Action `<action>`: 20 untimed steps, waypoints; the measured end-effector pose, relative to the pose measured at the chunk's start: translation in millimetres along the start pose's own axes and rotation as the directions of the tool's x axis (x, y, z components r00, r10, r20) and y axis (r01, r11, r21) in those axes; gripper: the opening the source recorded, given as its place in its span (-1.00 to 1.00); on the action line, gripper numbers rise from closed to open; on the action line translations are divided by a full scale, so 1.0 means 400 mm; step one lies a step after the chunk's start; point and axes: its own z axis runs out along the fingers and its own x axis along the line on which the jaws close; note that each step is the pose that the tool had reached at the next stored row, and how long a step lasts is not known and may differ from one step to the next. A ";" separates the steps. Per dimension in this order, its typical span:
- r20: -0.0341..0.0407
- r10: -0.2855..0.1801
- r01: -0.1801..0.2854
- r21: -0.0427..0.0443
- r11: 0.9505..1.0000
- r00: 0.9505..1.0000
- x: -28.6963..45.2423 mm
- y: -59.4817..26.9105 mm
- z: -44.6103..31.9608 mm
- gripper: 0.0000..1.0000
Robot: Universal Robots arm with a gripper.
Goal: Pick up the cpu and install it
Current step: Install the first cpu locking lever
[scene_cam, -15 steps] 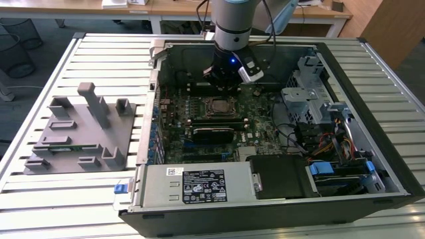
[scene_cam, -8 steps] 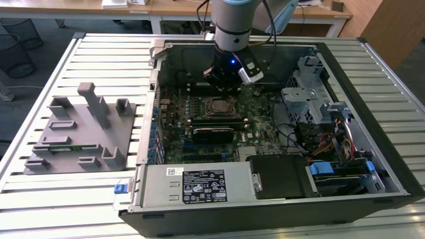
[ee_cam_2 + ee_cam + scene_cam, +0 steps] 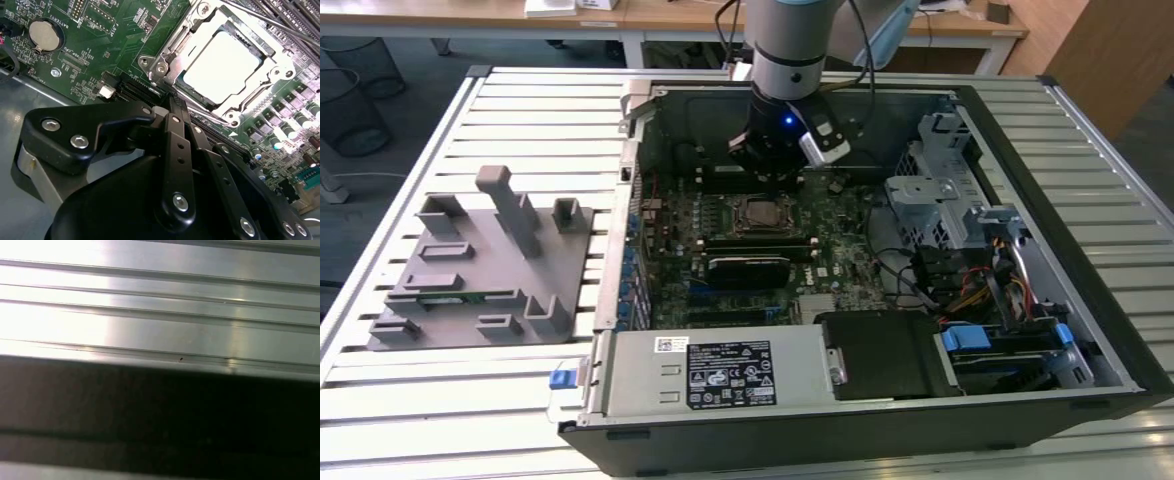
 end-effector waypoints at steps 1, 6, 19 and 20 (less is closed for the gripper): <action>0.000 0.000 0.000 0.000 1.000 1.000 0.000 0.000 0.000 -0.79; -0.001 0.000 0.000 0.001 1.000 1.000 -0.001 -0.004 0.001 -0.79; -0.014 0.001 -0.001 0.031 1.000 1.000 -0.006 -0.008 0.015 -0.79; -0.016 0.001 -0.001 0.032 1.000 1.000 -0.008 -0.008 0.017 -0.79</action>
